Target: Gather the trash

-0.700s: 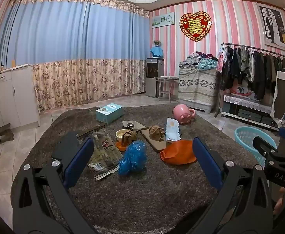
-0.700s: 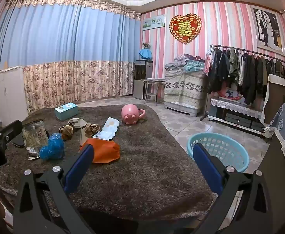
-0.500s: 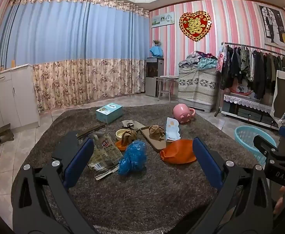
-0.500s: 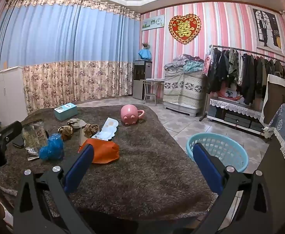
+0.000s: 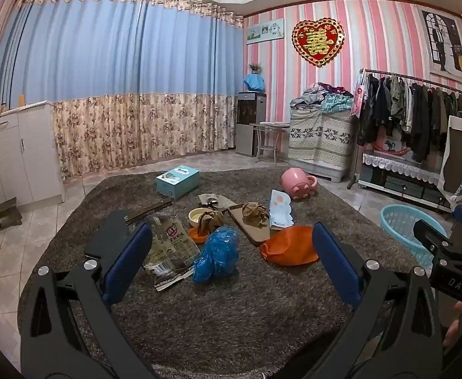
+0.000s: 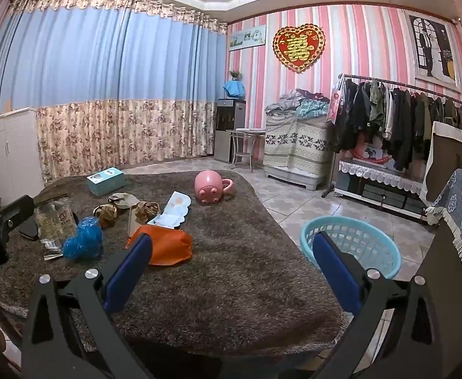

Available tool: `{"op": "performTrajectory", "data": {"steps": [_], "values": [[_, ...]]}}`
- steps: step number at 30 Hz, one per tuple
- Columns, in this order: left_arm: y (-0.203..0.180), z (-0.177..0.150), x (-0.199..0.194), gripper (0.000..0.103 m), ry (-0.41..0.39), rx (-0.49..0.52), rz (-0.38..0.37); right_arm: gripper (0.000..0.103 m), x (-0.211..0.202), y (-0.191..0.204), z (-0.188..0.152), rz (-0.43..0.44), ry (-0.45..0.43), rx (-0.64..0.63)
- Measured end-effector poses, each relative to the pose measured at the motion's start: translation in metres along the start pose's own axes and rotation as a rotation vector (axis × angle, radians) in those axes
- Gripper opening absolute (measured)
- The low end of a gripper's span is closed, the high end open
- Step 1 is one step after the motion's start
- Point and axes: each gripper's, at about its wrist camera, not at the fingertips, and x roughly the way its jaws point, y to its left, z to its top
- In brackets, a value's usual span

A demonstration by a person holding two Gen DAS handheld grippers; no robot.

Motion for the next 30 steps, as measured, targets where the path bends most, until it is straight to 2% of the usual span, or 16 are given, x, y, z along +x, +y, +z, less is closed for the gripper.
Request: {"op": "performTrajectory", "data": {"steps": [13, 30], "values": [[0.0031, -0.0099, 0.0050, 0.098, -0.001, 0.001, -0.004, 0.099, 0.0009, -0.0037, 0.0001, 0.002, 0.001, 0.005], [0.0029, -0.0057, 0.0038, 0.098, 0.003, -0.003, -0.007, 0.099, -0.0006, -0.0031, -0.0002, 0.001, 0.000, 0.008]]}}
